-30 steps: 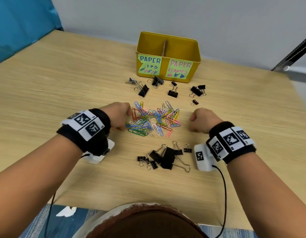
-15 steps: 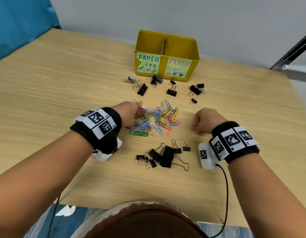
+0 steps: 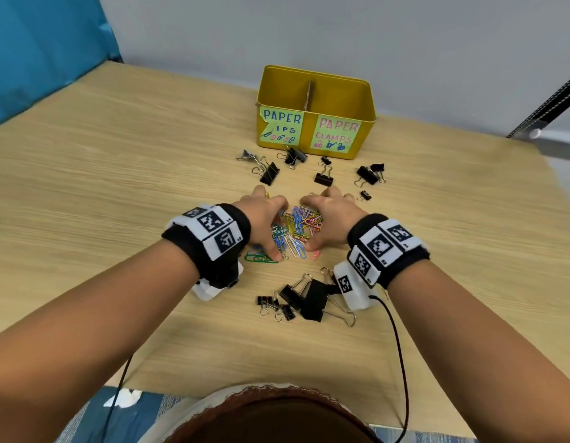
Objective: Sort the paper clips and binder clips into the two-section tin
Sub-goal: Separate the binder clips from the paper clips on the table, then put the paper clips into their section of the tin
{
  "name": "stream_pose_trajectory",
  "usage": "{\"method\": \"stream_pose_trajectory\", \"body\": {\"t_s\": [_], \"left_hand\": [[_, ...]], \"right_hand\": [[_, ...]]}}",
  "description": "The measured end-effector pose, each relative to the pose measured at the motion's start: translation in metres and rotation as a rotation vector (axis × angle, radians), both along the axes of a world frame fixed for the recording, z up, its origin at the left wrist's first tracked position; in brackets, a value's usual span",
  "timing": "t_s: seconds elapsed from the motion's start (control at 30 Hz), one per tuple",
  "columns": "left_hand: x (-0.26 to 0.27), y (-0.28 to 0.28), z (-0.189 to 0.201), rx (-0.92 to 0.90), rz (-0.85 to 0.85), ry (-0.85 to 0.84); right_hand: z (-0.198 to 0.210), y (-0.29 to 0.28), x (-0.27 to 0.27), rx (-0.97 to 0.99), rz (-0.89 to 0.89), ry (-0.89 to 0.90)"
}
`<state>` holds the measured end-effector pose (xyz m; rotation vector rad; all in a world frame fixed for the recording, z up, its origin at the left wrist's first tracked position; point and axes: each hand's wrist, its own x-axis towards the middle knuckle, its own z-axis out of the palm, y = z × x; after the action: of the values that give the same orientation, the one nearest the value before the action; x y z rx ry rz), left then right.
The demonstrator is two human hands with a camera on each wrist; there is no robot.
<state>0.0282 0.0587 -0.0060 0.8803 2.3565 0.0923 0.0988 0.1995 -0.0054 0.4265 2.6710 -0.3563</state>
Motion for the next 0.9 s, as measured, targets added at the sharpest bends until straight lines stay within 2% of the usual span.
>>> {"method": "stream_pose_trajectory", "body": {"t_s": [0.13, 0.3, 0.4, 0.47, 0.57, 0.7, 0.8, 0.9], "left_hand": [[-0.001, 0.005, 0.001, 0.053, 0.018, -0.014], [-0.007, 0.004, -0.003, 0.152, -0.024, 0.053], [-0.01, 0.001, -0.003, 0.237, 0.063, 0.011], [-0.016, -0.002, -0.004, 0.284, 0.134, -0.063], [-0.029, -0.009, -0.007, 0.4, 0.269, -0.235], [-0.045, -0.011, 0.005, 0.613, 0.347, -0.417], [-0.06, -0.007, 0.025, 0.761, 0.399, -0.509], [-0.082, 0.002, 0.052, 0.919, 0.439, -0.529]], "right_hand": [[-0.003, 0.001, -0.007, -0.058, 0.0, 0.084], [-0.001, 0.006, -0.011, -0.031, 0.051, 0.118], [-0.003, 0.015, -0.014, -0.09, -0.019, 0.166], [-0.006, 0.024, -0.015, -0.222, -0.108, 0.188], [-0.005, 0.037, -0.013, -0.541, -0.29, 0.219], [0.014, 0.044, -0.018, -0.884, -0.406, 0.296], [0.038, 0.046, -0.033, -1.053, -0.387, 0.357], [0.07, 0.048, -0.058, -1.144, -0.334, 0.431]]}}
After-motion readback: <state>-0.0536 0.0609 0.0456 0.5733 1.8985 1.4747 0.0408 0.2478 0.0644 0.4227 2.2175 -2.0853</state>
